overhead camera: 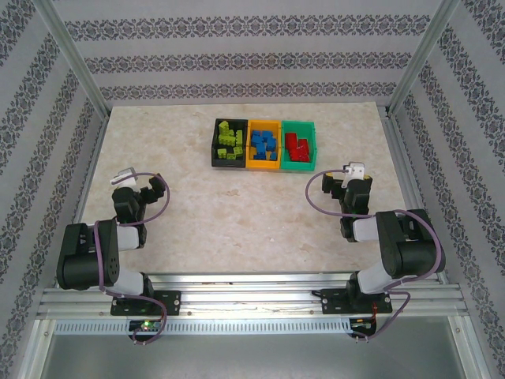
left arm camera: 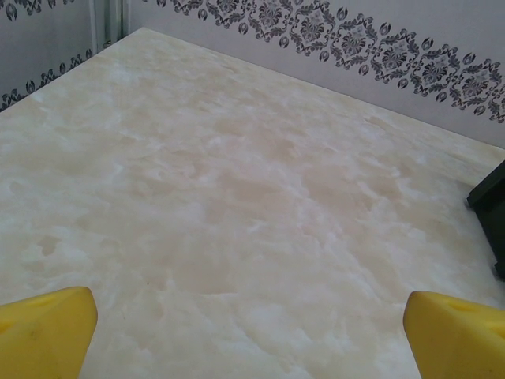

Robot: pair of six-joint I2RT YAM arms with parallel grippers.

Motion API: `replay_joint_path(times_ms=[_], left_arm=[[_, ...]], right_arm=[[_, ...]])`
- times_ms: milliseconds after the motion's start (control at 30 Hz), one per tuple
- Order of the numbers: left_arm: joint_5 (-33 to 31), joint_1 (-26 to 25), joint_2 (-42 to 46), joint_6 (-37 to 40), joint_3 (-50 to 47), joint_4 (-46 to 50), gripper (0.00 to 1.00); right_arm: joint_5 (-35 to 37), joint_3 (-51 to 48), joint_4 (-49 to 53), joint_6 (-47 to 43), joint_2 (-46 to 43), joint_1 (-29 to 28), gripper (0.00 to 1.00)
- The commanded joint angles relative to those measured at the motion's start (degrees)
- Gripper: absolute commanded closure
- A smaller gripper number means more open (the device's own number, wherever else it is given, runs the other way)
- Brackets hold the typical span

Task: Sort the legos into containers by color
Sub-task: Reset both arms

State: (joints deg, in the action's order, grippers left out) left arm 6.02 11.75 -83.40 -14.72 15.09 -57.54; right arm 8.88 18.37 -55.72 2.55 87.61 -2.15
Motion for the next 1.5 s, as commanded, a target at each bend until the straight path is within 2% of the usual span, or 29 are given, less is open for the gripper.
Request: replay_joint_path(times_ms=[0,167,300,400,467,500,533,567,633,1467], left_arm=[[2.18,0.57,-0.54,1.91,-0.35,-3.37,0.00],[5.52,-0.56,-1.24,4.58,0.99,-2.21,0.00],[9.08,-3.58,-3.15,9.53,4.23,1.57,0.00],[6.33,-7.37,-5.33,13.57,6.26,3.91,0.00],[4.51,-8.83,-8.58,14.71,5.83,-0.71,0.01],[4.18,-8.92,-6.80,14.73,6.13,3.46,0.01],[2.65,-8.94,-6.79,14.29,6.31,3.79,0.01],[1.84,-8.94,-8.27,13.85,6.01,0.50,0.01],[1.41,-8.94,-7.16,13.66,6.53,3.48,0.01],[1.12,-8.94,-7.80,13.65,6.62,2.49,0.01]], right_arm=[[-1.24,0.94,-1.05,-1.09,0.26,-0.66,0.02],[-1.28,0.96,-1.05,-1.08,0.25,-0.66,0.02],[-1.23,0.96,-0.99,-1.14,0.25,-0.66,0.02],[-1.24,0.97,-1.05,-1.17,0.23,-0.65,0.02],[-1.22,0.92,-1.05,-1.16,0.19,-0.66,0.02],[-1.23,0.94,-1.02,-1.14,0.27,-0.61,0.02],[-1.24,0.96,-1.05,-1.11,0.23,-0.66,0.02],[-1.26,0.97,-1.05,-1.12,0.25,-0.62,0.02],[-1.24,0.97,-0.93,-1.06,0.20,-0.61,0.02],[-1.43,0.97,-1.05,-1.19,0.25,-0.58,0.02]])
